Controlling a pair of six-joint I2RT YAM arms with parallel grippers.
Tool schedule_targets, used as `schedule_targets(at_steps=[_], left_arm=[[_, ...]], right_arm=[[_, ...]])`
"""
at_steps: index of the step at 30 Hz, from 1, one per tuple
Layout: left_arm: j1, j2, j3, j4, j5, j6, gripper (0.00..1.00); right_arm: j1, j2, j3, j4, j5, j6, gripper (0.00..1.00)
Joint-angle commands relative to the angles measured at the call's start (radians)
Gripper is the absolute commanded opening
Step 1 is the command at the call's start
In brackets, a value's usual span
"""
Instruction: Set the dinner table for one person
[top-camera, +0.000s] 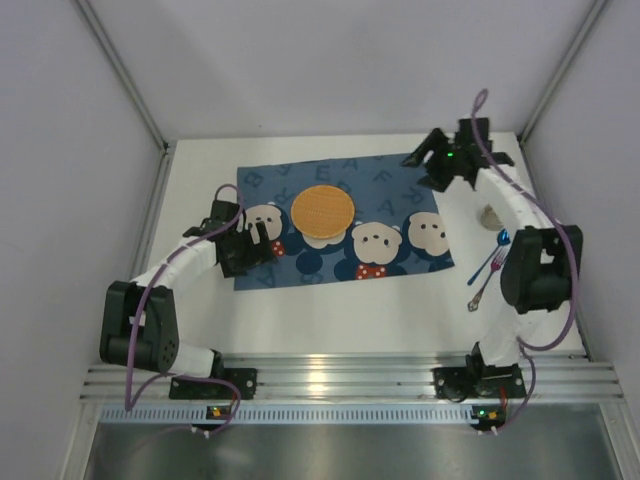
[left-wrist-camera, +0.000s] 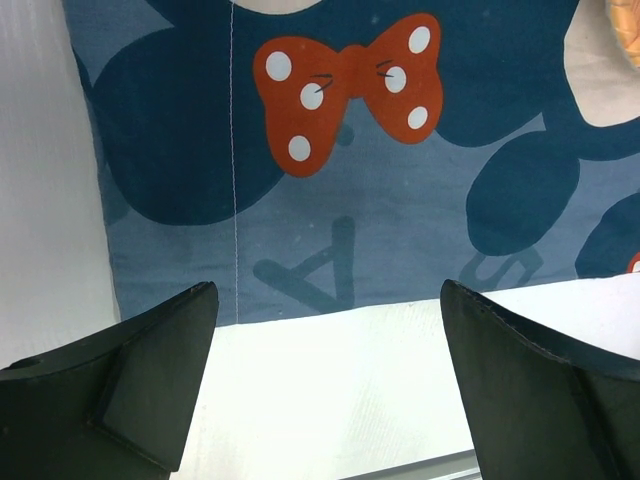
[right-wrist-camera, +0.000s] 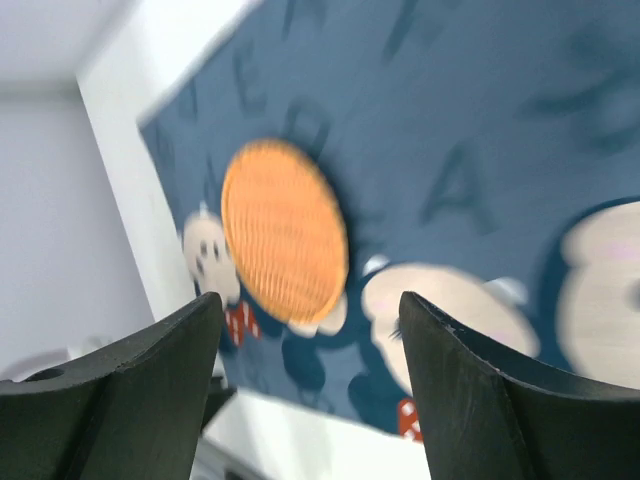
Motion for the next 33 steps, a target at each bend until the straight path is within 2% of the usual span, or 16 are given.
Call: schedule_targets(at_steps=[1, 3, 4, 6, 9, 12, 24, 33], left_arm=[[-0.004, 0.005, -0.012, 0.04, 0.003, -0.012, 0.98], [-0.005, 0.018, -0.018, 0.049, -0.004, -0.012, 0.98], [-0.004, 0.025, -0.018, 0.058, -0.009, -0.012, 0.98], [-0.004, 0.049, -0.016, 0.072, -0.009, -0.016, 0.98], [-0.005, 0.086, -0.012, 0.113, 0.016, -0.038, 0.98], [-0.01, 0.113, -0.003, 0.135, 0.023, -0.055, 0.97], [-0.013, 0.175, 0.042, 0.136, 0.017, -0.053, 0.97], [0.001, 0.273, 0.122, 0.12, 0.014, -0.042, 0.97]], right_arm=[[-0.245, -0.116, -0.031, -0.13, 0.054, -0.056, 0.72], [-0.361, -0.113, -0.015, -0.215, 0.104, -0.095, 0.72], [-0.397, -0.093, 0.016, -0.311, 0.151, -0.107, 0.72], [-0.481, -0.069, 0.041, -0.362, 0.18, -0.142, 0.72], [-0.55, 0.006, 0.099, -0.424, 0.226, -0.185, 0.7], [-0.589, 0.058, 0.137, -0.467, 0.236, -0.214, 0.64], [-0.62, 0.209, 0.239, -0.484, 0.315, -0.228, 0.56], [-0.603, 0.269, 0.225, -0.456, 0.306, -0.218, 0.42]])
